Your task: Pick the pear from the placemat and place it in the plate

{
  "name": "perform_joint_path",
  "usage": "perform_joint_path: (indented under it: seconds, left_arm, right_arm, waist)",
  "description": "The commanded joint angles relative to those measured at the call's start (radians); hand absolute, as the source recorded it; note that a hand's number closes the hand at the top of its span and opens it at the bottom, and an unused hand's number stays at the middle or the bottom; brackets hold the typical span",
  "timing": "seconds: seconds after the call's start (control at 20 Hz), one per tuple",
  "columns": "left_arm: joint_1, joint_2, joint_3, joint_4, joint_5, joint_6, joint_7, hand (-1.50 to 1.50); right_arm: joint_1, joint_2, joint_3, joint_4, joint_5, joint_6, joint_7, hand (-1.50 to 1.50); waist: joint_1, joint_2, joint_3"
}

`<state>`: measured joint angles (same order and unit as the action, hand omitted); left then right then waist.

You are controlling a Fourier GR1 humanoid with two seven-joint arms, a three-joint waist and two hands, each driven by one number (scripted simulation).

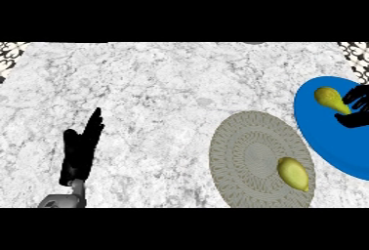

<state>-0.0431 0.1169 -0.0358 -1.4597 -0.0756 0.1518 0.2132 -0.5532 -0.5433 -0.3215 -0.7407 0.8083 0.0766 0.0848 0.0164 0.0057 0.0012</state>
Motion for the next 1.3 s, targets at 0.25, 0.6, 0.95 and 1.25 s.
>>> perform_joint_path:
  seconds: [0.25, 0.6, 0.95, 1.25]
  left_arm:
    - [0.004, 0.013, 0.025, 0.024, 0.000, -0.007, -0.012, 0.00]
    - [-0.013, 0.004, 0.043, 0.031, 0.014, 0.002, -0.003, 0.00]
    - [0.034, 0.006, 0.015, -0.074, 0.004, -0.022, 0.041, 0.00]
    - [0.028, -0.023, 0.027, 0.015, -0.017, -0.001, -0.033, 0.00]
  right_arm:
    - [-0.015, -0.015, -0.118, 0.029, -0.194, 0.044, -0.304, -1.50]
    - [0.021, -0.003, -0.369, 0.005, -0.499, 0.132, -0.415, -1.50]
    - [0.045, -0.069, -0.374, 0.150, -0.577, 0.238, -0.520, -1.50]
    - [0.142, 0.018, -0.312, 0.001, -0.636, 0.255, -0.554, -1.50]
  waist:
    - [-0.013, -0.004, 0.000]
    - [-0.035, -0.008, 0.000]
    - [-0.006, -0.004, 0.000]
    - [-0.017, -0.007, -0.001]
